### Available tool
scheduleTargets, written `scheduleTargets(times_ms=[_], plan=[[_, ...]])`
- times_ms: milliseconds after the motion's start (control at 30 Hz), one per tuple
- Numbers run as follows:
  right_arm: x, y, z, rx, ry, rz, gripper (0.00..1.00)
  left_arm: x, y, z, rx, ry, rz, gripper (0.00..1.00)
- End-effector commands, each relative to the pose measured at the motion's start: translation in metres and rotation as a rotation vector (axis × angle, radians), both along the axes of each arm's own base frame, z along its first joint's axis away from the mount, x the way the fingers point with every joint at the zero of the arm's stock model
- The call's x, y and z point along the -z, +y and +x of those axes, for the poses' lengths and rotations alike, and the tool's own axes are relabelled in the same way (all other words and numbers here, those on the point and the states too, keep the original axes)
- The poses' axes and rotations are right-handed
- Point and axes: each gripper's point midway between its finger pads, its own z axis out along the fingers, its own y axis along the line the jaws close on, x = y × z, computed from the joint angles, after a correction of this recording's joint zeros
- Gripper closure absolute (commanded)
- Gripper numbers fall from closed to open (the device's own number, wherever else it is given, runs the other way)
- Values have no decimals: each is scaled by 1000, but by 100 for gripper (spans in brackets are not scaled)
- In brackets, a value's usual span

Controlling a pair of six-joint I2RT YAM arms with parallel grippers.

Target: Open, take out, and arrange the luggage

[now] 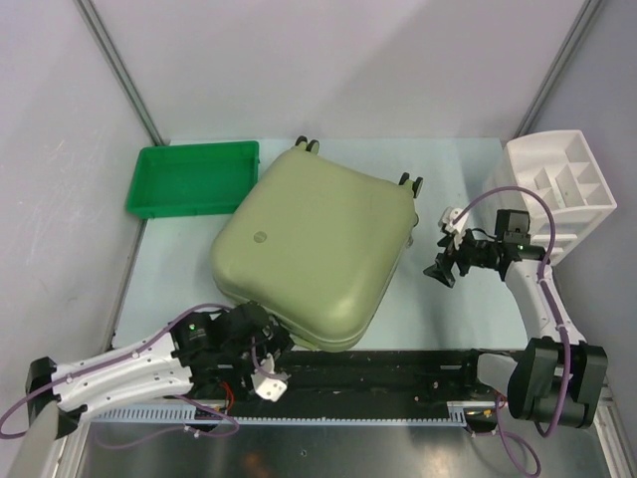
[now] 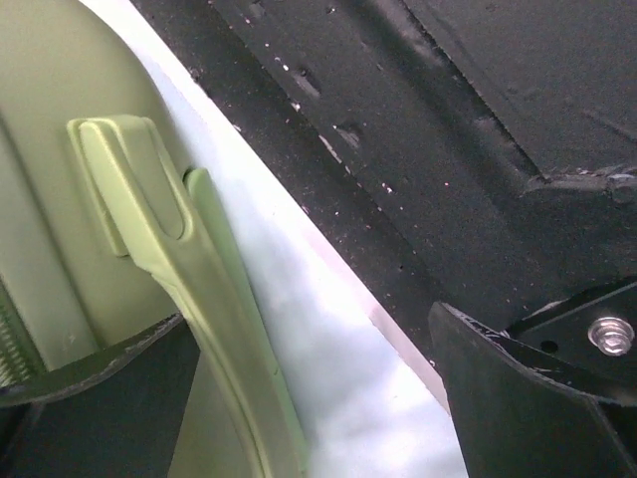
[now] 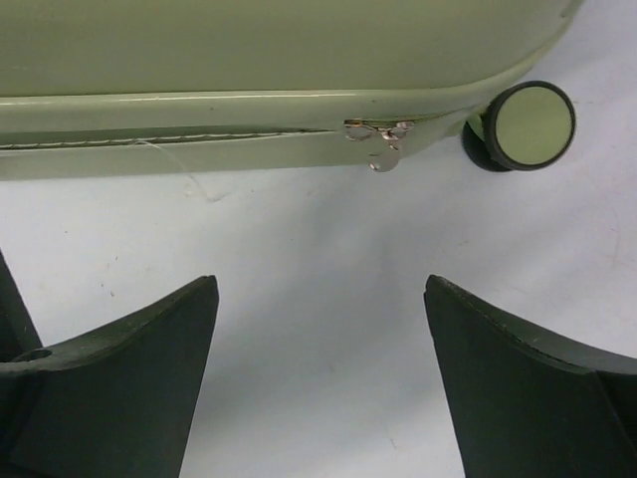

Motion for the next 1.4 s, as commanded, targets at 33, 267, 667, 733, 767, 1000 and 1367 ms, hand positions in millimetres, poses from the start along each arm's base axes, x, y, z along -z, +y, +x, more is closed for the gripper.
scheduleTargets(times_ms=[33,267,667,733,767,1000,1367], plan=[[-7,13,11,-55,-93,61,14,-56,-20,-6,-11,25,-170,0],[2,25,26,-83,-117,90,23,-129,-30,-5,-126,47,-375,0],[13,42,61,-100,-173,141,30,-222,-14,67,-880,204,-679,0],[13,49,62,-120,-179,148,31,-224,-4,87,-1080,265,-727,0],[12,51,62,-129,-183,148,31,-231,10,102,-1188,264,-776,0],[25,74,52,-213,-168,128,56,-243,55,147,-1688,530,-1008,0],[26,92,32,-242,-87,143,100,-173,118,162,-2179,596,-982,0]])
